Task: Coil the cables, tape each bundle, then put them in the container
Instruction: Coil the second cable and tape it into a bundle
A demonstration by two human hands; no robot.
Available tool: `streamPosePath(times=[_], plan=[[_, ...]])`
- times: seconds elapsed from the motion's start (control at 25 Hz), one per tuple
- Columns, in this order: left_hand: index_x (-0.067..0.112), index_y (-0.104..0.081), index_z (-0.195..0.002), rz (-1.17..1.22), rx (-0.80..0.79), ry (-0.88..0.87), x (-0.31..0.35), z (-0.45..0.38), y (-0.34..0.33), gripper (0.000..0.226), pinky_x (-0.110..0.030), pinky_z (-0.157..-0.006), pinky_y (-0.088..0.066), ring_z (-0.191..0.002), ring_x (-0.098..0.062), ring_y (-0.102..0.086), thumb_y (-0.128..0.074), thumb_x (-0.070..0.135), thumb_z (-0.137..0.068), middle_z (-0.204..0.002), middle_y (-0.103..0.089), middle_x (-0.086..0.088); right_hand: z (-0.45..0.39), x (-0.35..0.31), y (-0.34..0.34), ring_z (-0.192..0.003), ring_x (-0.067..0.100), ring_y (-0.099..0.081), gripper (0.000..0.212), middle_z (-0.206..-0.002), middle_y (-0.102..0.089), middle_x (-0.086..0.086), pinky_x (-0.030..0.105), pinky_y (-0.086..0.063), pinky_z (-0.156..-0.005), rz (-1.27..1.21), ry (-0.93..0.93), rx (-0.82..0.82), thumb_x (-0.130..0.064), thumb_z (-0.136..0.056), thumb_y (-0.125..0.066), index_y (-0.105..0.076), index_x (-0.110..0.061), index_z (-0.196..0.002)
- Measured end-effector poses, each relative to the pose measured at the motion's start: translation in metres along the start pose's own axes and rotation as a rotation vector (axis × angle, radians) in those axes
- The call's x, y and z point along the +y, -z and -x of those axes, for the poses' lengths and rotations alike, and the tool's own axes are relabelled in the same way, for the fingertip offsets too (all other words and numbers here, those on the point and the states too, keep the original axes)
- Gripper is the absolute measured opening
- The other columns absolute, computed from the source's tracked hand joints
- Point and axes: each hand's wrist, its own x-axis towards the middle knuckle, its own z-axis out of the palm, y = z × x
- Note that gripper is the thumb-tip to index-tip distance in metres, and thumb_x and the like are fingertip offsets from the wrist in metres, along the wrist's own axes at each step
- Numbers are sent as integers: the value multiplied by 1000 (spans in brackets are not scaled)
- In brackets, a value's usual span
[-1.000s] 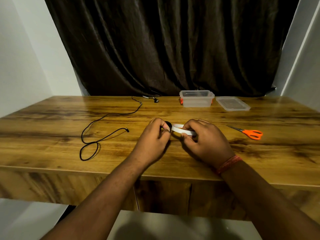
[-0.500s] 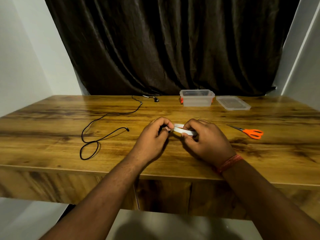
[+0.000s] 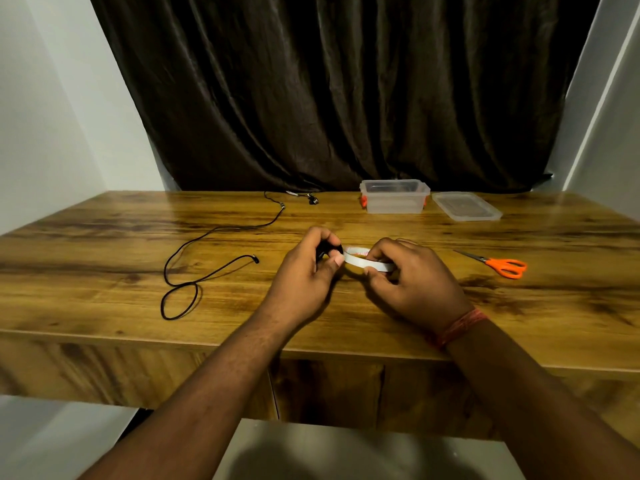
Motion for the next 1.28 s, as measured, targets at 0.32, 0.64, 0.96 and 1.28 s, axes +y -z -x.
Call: streamPosePath(times=[0.32, 0.64, 0.96, 1.28], plan=[[30, -54, -101, 473, 82, 284, -9, -10, 3, 29, -40, -88, -56, -109, -22, -60, -55, 2, -96, -116, -60, 3, -2, 6, 7, -68, 11, -58, 7, -75, -64, 0, 32, -46, -58, -278, -242, -6, -19, -89, -62, -60, -21, -82], [19, -51, -108, 627, 70, 414, -14, -16, 6, 29, -49, -99, -51, -91, -25, -71, -50, -7, -95, -97, -72, -3, -2, 11, 8, -69, 13, -51, 31, -71, -54, 0, 33, -40, -65, -463, -392, 7, -40, -95, -56, -61, -14, -79], [20, -49, -113, 624, 62, 386, -13, -15, 8, 35, -45, -97, -53, -106, -31, -69, -61, -2, -88, -121, -62, -13, -3, 13, 5, -64, 14, -48, 35, -65, -50, 1, 34, -39, -64, -533, -367, -43, -38, -98, -52, -56, -14, -72], [24, -41, -115, 693, 49, 342, -4, -13, 8, 29, -52, -71, -61, -96, -28, -74, -40, -2, -101, -124, -50, -12, -5, 19, -4, -62, 25, -45, 38, -61, -49, 5, 39, -41, -62, -844, -382, -127, -45, -94, -47, -51, -17, -69]])
